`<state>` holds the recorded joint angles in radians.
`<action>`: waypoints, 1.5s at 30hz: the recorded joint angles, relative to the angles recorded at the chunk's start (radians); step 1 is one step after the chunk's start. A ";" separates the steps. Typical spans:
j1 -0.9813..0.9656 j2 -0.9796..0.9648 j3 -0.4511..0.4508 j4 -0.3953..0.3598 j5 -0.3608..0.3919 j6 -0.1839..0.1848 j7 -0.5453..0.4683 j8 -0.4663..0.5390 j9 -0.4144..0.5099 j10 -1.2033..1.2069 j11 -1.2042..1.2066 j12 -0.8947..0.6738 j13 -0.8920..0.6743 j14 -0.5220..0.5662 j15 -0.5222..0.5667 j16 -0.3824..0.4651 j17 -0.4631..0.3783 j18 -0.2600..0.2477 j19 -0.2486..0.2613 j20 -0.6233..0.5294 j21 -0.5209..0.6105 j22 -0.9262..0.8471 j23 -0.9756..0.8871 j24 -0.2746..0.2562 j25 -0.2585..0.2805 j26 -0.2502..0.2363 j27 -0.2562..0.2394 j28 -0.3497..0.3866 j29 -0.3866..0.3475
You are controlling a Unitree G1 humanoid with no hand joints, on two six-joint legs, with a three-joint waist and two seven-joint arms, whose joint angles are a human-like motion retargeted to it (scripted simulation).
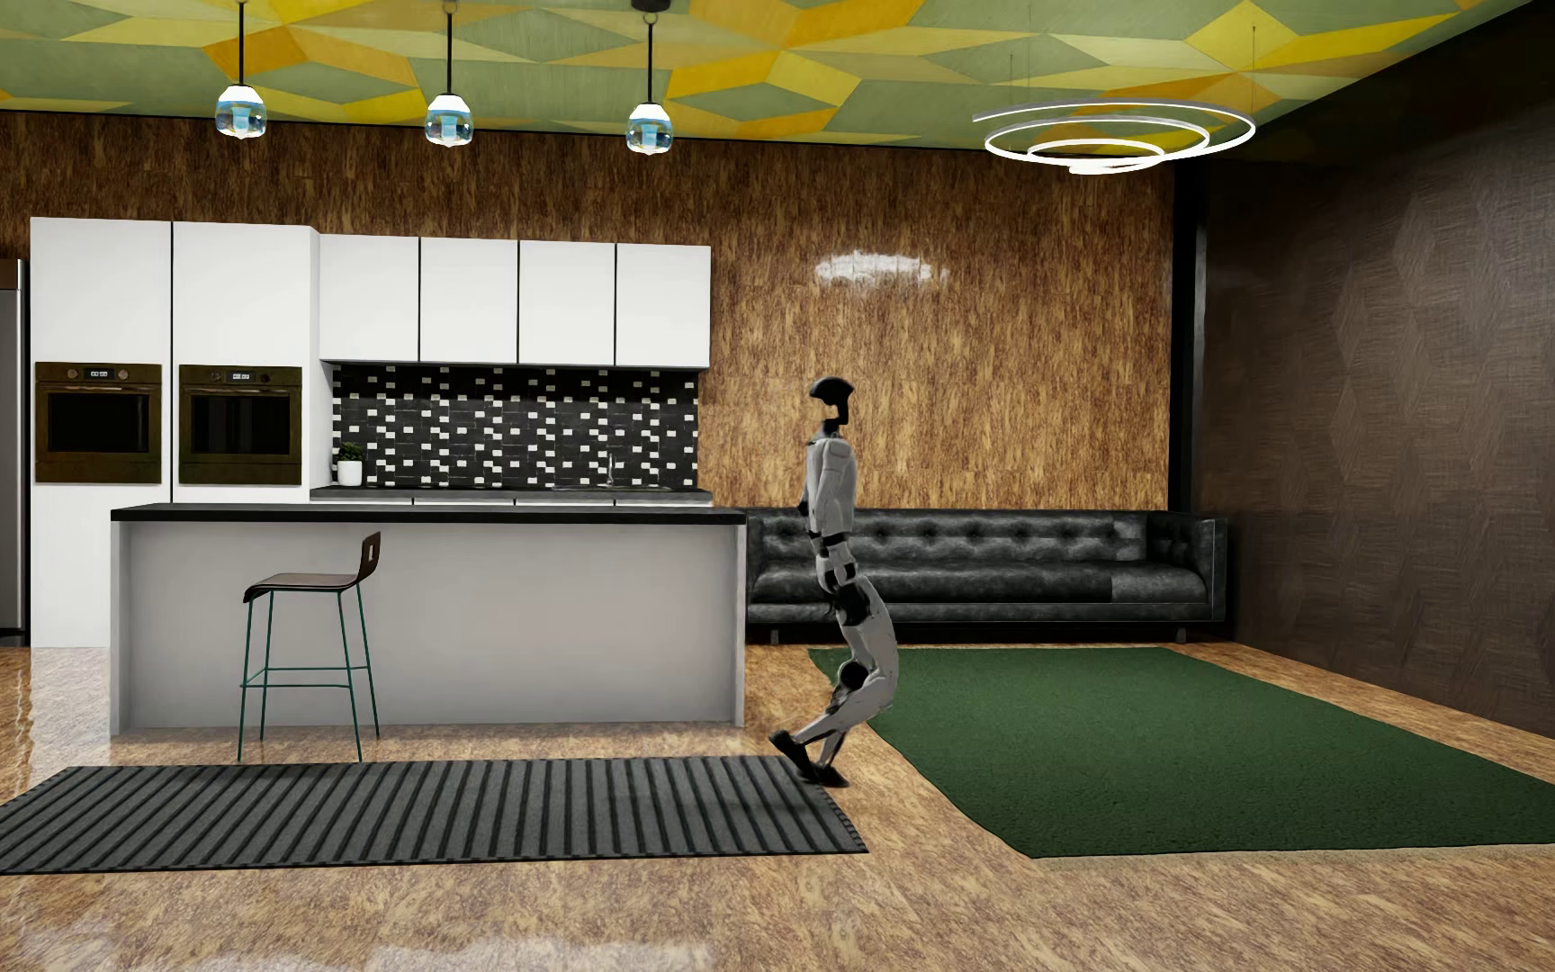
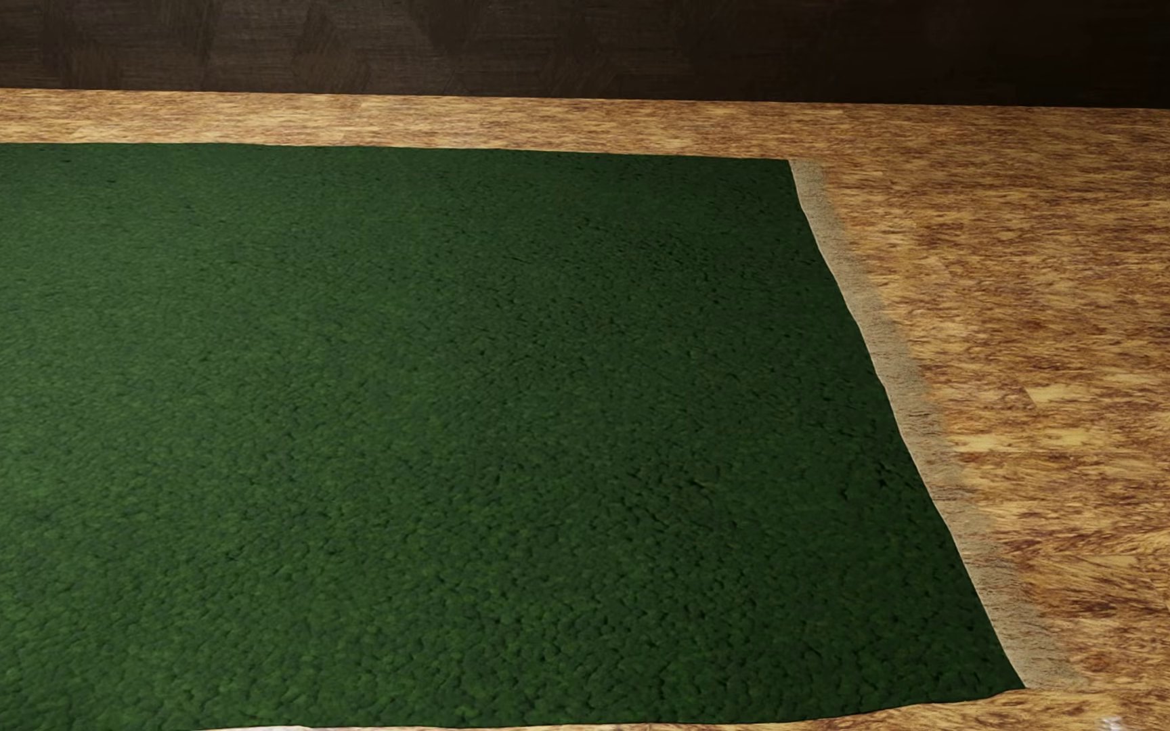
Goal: Walk towards the sofa
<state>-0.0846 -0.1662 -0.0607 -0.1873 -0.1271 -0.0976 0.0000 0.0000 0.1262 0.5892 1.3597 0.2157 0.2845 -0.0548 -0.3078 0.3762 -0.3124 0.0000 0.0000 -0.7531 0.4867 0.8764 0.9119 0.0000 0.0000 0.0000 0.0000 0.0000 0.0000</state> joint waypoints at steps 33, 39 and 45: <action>0.105 -0.131 -0.114 -0.025 -0.026 0.119 0.000 0.000 -0.029 -0.033 -0.848 0.010 0.133 -0.139 0.650 0.049 -0.057 0.000 0.000 0.189 -0.132 -0.107 0.000 0.000 0.000 0.000 0.000 0.000 0.000; 0.035 0.011 -0.173 0.051 -0.074 0.190 0.000 0.000 0.008 0.321 -0.669 -0.058 0.077 0.192 0.242 -0.003 -0.094 0.000 0.000 0.185 -0.093 -0.130 0.070 0.000 0.000 0.000 0.000 0.000 0.000; -0.329 0.299 0.006 0.184 -0.149 0.147 0.000 0.000 -0.021 0.153 -0.749 0.079 0.056 0.139 0.069 -0.024 -0.093 0.000 0.000 0.082 -0.154 -0.045 -0.102 0.000 0.000 0.000 0.000 0.000 0.000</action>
<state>-0.4138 0.1332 -0.0547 -0.0035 -0.2765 0.0497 0.0000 0.0000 0.1055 0.7420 0.6104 0.2947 0.3405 0.0843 -0.2384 0.3525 -0.4059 0.0000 0.0000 -0.6716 0.3323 0.8316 0.8096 0.0000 0.0000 0.0000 0.0000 0.0000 0.0000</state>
